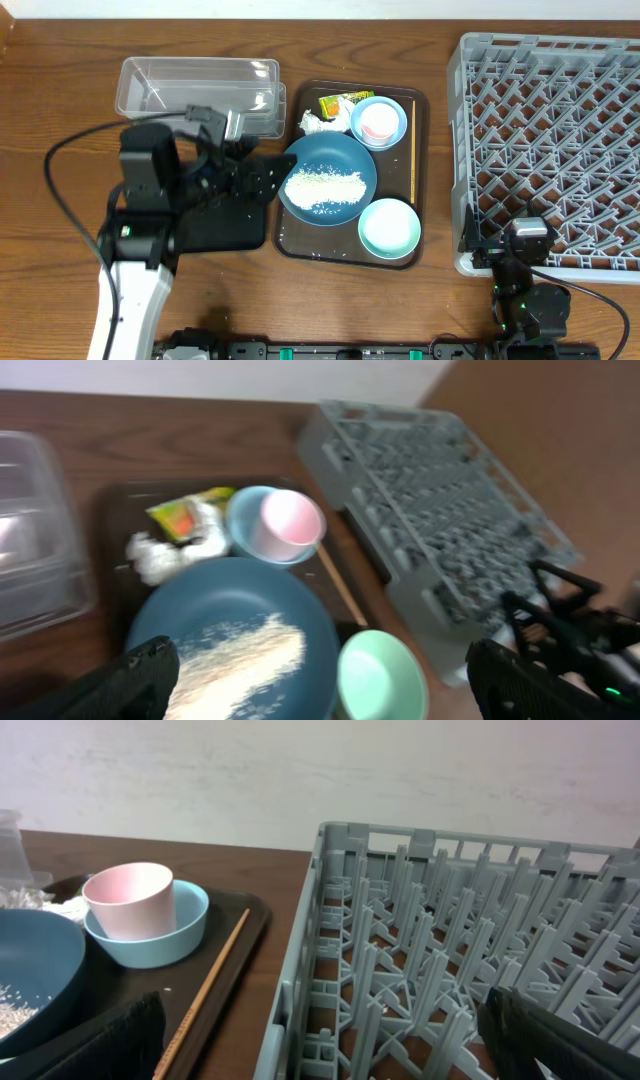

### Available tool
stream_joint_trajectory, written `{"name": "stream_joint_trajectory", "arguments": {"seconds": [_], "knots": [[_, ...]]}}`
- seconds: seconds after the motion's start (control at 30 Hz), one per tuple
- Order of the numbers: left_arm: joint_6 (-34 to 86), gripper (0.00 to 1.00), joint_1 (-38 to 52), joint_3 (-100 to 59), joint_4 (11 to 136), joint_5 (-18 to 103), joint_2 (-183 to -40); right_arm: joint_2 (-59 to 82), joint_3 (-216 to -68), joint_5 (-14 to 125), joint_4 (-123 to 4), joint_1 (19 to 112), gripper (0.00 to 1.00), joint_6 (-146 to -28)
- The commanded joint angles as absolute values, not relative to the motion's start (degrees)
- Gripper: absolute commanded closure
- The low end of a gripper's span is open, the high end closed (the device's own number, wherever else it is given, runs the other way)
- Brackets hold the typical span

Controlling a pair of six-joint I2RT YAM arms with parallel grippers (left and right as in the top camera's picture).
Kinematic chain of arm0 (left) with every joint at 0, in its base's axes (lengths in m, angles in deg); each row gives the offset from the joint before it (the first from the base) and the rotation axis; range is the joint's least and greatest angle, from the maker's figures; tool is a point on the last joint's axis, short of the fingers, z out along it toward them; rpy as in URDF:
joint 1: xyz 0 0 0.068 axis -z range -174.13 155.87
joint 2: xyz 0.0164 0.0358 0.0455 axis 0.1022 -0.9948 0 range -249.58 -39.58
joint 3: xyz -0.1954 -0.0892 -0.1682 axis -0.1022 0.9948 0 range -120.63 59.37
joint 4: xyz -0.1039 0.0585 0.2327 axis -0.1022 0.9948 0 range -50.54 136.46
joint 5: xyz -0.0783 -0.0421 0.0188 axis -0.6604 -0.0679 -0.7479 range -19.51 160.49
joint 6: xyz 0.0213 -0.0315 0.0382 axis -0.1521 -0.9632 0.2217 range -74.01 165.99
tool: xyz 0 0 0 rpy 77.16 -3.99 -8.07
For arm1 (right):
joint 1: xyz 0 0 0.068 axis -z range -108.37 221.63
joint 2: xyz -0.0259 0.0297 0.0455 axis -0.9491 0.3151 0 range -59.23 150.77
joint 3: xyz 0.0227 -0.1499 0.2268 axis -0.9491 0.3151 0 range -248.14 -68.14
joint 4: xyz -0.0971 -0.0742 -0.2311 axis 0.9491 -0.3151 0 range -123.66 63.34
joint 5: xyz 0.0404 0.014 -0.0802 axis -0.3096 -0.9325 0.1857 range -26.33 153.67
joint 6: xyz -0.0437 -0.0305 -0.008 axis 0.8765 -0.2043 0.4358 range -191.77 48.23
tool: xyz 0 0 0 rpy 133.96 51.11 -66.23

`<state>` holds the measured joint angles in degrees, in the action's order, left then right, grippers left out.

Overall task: Sort waste into correct bins and load items into the dishwasher rack
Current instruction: 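Reach the left gripper over the brown tray to the blue plate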

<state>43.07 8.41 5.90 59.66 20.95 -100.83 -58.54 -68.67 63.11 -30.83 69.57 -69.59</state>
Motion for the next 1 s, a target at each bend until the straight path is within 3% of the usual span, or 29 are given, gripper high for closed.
{"name": "stream_joint_trajectory", "arguments": {"seconds": [0.0, 0.3, 0.6, 0.97], "knots": [[42.6, 0.06, 10.6, 2.6, 61.2, 20.9, -103.8, -58.8, -68.5, 63.3, -30.9, 69.9, 0.01, -68.9], [41.9, 0.06, 24.2, -11.4, 81.3, 49.2, -113.8, -58.8, -68.5, 63.3, -30.9, 69.9, 0.01, -68.9], [39.0, 0.06, 32.2, -12.1, 75.8, 49.5, -115.0, -58.8, -68.5, 63.3, -30.9, 69.9, 0.01, -68.9], [28.8, 0.06, 45.3, -16.8, 77.1, 79.2, -125.9, -58.8, -68.5, 63.3, -30.9, 69.9, 0.01, -68.9]]}}
